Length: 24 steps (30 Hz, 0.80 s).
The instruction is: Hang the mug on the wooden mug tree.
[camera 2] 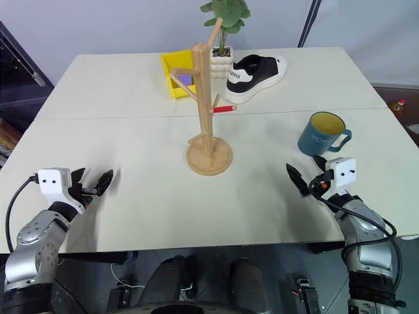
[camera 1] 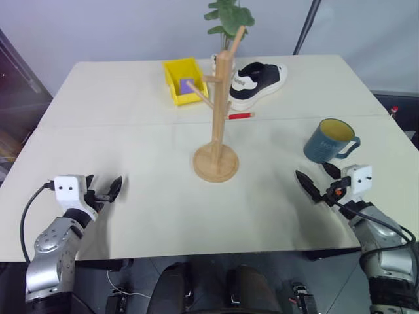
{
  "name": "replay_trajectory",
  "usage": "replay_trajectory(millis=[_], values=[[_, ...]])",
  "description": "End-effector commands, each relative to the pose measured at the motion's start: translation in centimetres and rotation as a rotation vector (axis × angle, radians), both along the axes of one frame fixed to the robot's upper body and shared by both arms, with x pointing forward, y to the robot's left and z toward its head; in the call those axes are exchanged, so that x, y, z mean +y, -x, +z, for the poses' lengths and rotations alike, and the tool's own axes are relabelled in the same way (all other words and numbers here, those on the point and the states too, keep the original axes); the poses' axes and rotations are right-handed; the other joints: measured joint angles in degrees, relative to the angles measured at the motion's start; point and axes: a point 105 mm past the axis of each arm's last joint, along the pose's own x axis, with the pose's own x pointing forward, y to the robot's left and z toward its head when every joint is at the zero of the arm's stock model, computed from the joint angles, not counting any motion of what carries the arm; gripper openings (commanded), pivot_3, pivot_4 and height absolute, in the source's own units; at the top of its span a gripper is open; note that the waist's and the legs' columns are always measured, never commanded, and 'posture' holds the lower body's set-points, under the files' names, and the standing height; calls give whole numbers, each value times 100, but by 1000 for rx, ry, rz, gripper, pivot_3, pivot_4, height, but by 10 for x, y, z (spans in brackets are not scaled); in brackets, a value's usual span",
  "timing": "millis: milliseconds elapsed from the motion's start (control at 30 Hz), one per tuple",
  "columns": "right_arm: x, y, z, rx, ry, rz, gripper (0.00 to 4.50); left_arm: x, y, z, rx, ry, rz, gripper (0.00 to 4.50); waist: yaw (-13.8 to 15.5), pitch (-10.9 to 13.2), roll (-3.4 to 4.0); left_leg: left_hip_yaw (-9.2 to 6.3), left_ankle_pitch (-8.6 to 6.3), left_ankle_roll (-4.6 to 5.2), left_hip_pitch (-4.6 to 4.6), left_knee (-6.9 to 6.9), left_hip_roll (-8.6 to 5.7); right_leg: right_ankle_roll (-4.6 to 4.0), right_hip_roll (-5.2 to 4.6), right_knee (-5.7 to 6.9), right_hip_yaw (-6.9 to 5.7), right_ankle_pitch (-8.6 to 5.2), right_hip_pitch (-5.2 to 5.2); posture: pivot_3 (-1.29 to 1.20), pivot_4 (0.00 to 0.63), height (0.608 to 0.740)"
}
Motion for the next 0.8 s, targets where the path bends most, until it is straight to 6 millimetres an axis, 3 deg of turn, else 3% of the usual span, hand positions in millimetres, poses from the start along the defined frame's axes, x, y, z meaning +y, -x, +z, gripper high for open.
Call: replay_trajectory(millis=[33, 300, 467, 667, 800], values=[[-3, 0, 8, -34, 0, -15, 4457, 5, 0, 11, -42, -22, 14, 4500, 2, 0, 0, 0, 0, 0, -1, 0, 0, 0, 0, 0, 0, 0, 0, 0, 150, 740], [-4, 6, 7, -30, 4, -26, 4457, -4, -4, 11, -44, 9, -23, 4500, 1, 0, 0, 1, 0, 1, -1, 0, 0, 0, 0, 0, 0, 0, 0, 0, 150, 740], [-5, 12, 5, -16, 15, -33, 4457, -28, -9, 20, -69, -16, -137, 4500, 2, 0, 0, 1, 0, 1, -1, 1, 0, 0, 0, 0, 0, 0, 0, 0, 150, 740], [-36, 20, 5, -15, 17, -146, 4457, -81, -5, 41, -146, -15, -405, 4500, 9, 0, -1, 2, -1, 1, -1, 1, -3, 0, -2, 0, 0, 0, 1, 0, 150, 740], [-76, 28, 8, -28, 52, -319, 4457, -142, 18, 51, -145, 12, -757, 4500, 8, 0, 0, 3, 0, 1, -1, 2, -2, 0, -2, -1, 0, 0, 2, 0, 150, 740]])
